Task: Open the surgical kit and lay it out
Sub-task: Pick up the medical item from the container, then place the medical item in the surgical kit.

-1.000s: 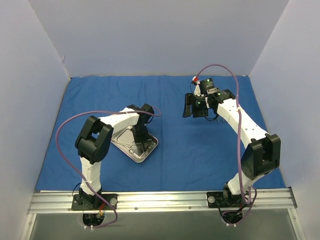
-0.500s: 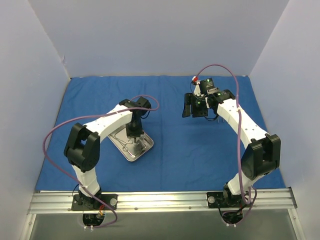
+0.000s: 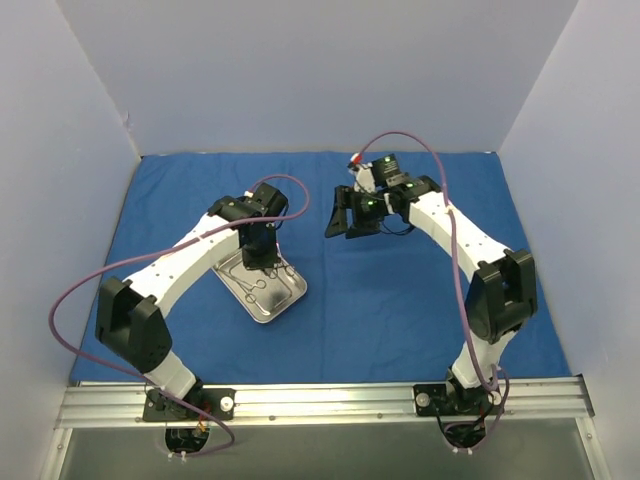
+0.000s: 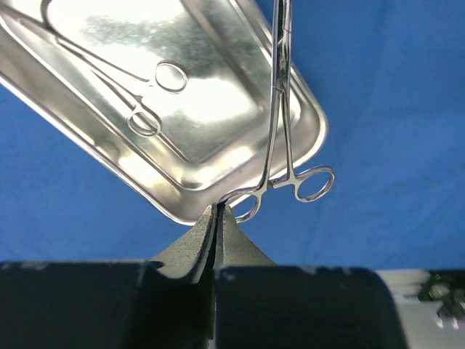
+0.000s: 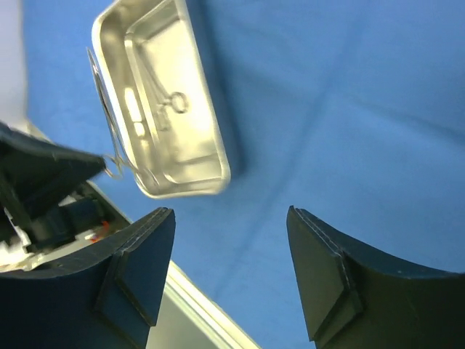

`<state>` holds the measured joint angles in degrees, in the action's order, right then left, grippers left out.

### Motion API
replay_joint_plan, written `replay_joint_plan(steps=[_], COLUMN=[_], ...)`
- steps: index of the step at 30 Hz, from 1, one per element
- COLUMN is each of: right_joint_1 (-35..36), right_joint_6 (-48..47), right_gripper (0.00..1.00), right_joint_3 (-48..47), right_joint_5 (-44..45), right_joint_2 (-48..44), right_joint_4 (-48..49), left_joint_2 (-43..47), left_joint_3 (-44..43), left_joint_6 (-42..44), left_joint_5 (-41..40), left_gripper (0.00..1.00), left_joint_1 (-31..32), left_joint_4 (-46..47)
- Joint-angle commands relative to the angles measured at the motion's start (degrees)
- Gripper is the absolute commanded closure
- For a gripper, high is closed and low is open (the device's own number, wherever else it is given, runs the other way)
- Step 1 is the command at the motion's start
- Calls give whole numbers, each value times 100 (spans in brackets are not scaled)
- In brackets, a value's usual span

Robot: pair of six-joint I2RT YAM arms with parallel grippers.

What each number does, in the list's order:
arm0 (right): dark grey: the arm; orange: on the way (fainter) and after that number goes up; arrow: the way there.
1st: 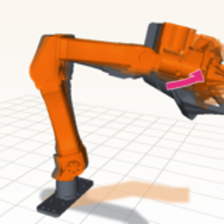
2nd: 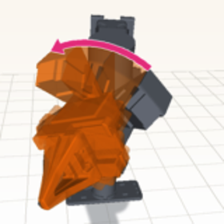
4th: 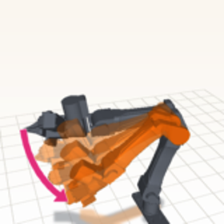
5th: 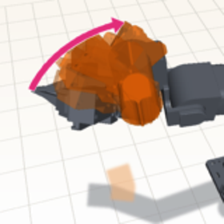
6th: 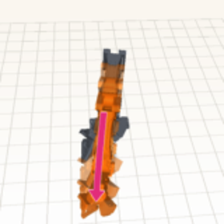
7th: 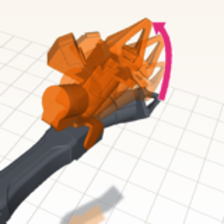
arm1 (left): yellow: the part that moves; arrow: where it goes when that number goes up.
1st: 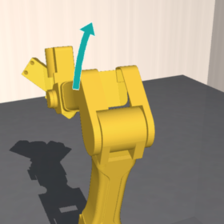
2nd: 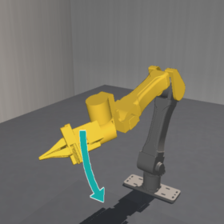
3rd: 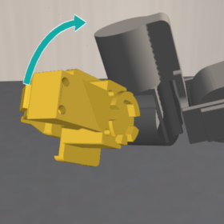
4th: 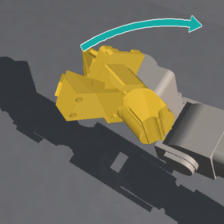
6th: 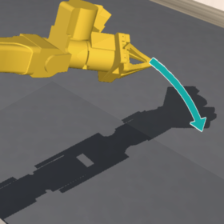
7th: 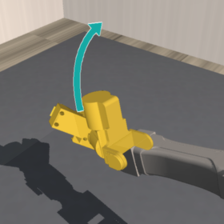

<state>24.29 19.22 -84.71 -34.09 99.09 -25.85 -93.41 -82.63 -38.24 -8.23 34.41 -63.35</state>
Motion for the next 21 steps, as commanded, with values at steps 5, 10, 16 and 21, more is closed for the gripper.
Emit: replay_joint_plan(steps=[5, 10, 16, 21], right_joint_1=[813, 989, 1077, 1104], right_joint_6=[1065, 1259, 1259, 1259], right_gripper=[42, 45, 46, 49], right_joint_3=[-1047, -1671, -1813, -1804], right_joint_5=[586, 922, 781, 562], right_joint_2=[488, 787, 1024, 1147], right_joint_4=[176, -70, -140, -35], left_joint_2=[393, 191, 147, 130], left_joint_3=[-209, -526, -596, -614], left_joint_6=[405, 537, 545, 554], left_joint_5=[603, 709, 823, 823], left_gripper=[98, 98, 98, 98], left_joint_1=[-58, -84, -93, -93], left_joint_4=[438, 411, 543, 570])
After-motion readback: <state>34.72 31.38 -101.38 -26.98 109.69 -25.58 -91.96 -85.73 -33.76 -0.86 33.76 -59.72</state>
